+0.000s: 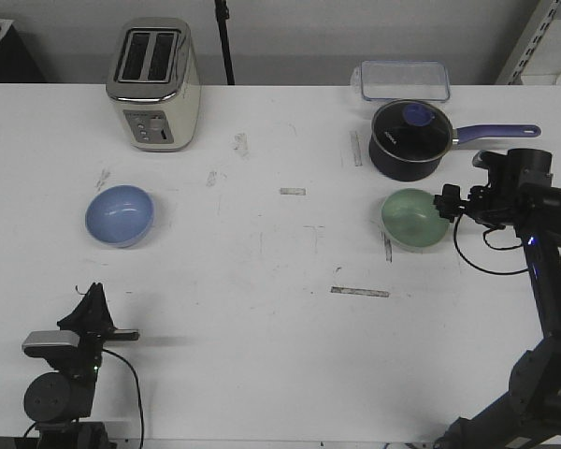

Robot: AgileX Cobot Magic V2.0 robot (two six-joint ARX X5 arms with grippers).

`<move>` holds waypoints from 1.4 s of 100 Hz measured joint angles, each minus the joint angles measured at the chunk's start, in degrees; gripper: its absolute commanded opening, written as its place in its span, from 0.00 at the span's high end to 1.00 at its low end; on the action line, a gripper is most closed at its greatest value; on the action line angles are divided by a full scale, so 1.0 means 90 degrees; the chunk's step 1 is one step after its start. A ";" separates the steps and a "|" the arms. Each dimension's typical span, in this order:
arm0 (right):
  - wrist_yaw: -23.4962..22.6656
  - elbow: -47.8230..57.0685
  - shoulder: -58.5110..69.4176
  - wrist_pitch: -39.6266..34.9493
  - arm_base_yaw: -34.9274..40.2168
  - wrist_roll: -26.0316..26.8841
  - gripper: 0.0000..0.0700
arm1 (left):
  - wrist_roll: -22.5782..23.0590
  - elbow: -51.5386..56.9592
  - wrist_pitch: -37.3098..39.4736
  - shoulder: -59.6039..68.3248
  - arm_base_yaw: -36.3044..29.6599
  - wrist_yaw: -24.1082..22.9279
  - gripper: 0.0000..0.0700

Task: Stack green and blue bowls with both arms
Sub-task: 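Reach the right gripper forward and grasp the pale green bowl rim, then lift the green bowl and carry it toward the table center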

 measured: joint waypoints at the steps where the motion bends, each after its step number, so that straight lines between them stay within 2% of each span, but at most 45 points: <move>1: 0.0000 0.0000 0.0022 -0.0005 0.0007 -0.0002 0.38 | 0.0000 0.0000 0.0000 0.0000 0.0000 0.0000 1.00; 20: 0.0007 0.0000 0.0520 -0.0010 0.0126 -0.0051 0.38 | 0.0000 0.0000 0.0000 0.0000 0.0000 0.0000 1.00; 26: 0.0010 0.0000 0.0673 -0.0007 0.0165 -0.0058 0.43 | 0.0000 0.0000 0.0000 0.0000 0.0000 0.0000 1.00; 31: 0.0010 0.0000 0.0782 -0.0005 0.0202 -0.0058 0.51 | 0.0000 0.0000 0.0000 0.0000 0.0000 0.0000 1.00; 47: 0.0036 0.0000 0.0942 0.0007 0.0240 -0.0061 0.91 | 0.0000 0.0000 0.0000 0.0000 0.0000 0.0000 1.00; 54: 0.0039 0.0000 0.0942 0.0078 0.0240 -0.0063 0.99 | 0.0000 0.0000 0.0000 0.0000 0.0000 0.0000 1.00; 98: 0.0034 0.0068 0.0682 -0.0087 0.0389 0.0029 0.99 | 0.0000 0.0000 0.0000 0.0000 0.0000 0.0000 1.00; 122: 0.0024 0.0296 0.0192 -0.0129 0.0969 0.0665 0.99 | 0.0000 0.0000 0.0002 0.0000 0.0000 0.0000 1.00; 140: 0.0027 0.0299 0.0168 -0.0170 0.1826 0.1226 0.99 | 0.0000 0.0000 0.0000 0.0000 0.0000 0.0000 1.00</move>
